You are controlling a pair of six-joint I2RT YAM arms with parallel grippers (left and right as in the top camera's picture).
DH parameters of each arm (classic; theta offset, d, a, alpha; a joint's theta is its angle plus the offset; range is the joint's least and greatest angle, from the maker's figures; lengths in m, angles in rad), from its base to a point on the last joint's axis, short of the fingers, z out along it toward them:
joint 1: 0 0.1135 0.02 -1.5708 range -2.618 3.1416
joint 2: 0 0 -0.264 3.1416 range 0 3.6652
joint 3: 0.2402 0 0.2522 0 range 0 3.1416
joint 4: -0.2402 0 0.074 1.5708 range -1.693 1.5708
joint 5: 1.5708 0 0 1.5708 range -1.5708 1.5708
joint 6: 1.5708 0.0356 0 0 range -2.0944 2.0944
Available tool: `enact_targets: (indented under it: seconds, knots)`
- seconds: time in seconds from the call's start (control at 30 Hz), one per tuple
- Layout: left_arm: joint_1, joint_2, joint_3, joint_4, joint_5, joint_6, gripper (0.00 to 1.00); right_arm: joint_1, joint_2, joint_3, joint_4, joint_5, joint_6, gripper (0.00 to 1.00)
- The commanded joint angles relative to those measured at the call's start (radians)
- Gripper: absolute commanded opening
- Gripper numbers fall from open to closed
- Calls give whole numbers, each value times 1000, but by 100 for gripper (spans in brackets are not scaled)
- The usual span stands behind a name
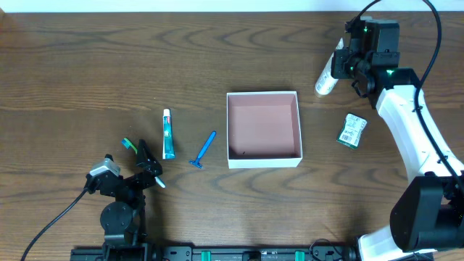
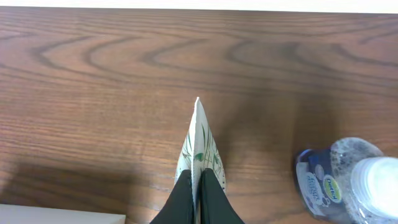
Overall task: Pack container
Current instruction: 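Reach the right gripper to the white lotion tube and grasp it, then carry the lotion tube over the box and release it inside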
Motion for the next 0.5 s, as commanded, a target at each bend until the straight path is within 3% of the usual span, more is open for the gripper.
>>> enact_targets:
  seconds: [0.0,0.47]
  knots:
    - [-2,-5,-22,-35,-5,9,98,14,-68,28,-9,10,2,1]
    - [-2,-6,-22,-35,-5,9,98,110,-416,80,-188,129,47,1]
